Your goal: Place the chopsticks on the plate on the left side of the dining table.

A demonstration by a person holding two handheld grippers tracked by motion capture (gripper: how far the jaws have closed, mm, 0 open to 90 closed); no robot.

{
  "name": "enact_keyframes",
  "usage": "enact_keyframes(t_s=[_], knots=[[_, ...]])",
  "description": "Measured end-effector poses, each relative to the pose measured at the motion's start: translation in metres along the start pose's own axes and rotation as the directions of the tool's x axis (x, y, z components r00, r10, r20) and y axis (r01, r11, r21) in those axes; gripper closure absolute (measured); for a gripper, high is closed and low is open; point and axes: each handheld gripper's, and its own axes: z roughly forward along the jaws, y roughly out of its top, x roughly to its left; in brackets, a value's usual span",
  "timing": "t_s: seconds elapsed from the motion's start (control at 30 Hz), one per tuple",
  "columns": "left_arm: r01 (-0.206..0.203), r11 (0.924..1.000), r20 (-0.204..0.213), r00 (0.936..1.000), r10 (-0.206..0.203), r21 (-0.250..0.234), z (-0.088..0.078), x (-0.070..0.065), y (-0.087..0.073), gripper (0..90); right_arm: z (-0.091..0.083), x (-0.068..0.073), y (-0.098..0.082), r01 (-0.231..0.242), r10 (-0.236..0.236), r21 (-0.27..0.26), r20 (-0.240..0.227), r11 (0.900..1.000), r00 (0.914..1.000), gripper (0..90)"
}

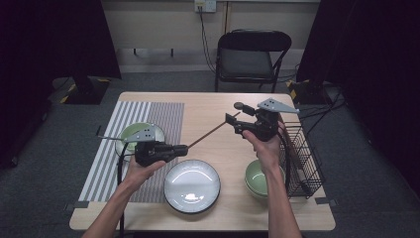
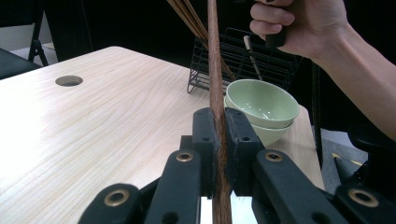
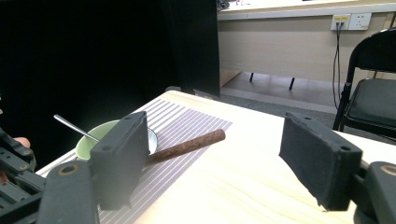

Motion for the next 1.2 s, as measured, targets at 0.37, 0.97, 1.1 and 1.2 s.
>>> enact_keyframes(t_s=[0.37,0.97,1.1,1.2], knots=[[-0.002,1.0000,0.008,1.0000,0.002,-0.008,-0.002,0.000,0.001,83.8,-0.003,-0.005,-0.008,0.001,-0.001,0.030,0.008,1.000,1.0000,24.4],[-0.006,1.0000,0.001,1.0000,0.006,-0.006,0.000,0.000,0.001,83.8,-0.007,-0.008,-0.013,0.011,-0.012,0.058,0.022,0.998,0.9997,24.0],[-0.011,0.9999,-0.009,0.9999,0.010,-0.002,-0.001,0.000,0.002,83.8,-0.013,-0.006,-0.008,0.027,-0.028,0.045,0.019,0.999,0.9994,23.3],[-0.013,0.9999,-0.015,0.9998,0.013,0.001,-0.002,0.000,0.002,83.8,-0.019,-0.005,-0.007,0.031,-0.032,0.045,0.026,0.999,0.9992,22.6]])
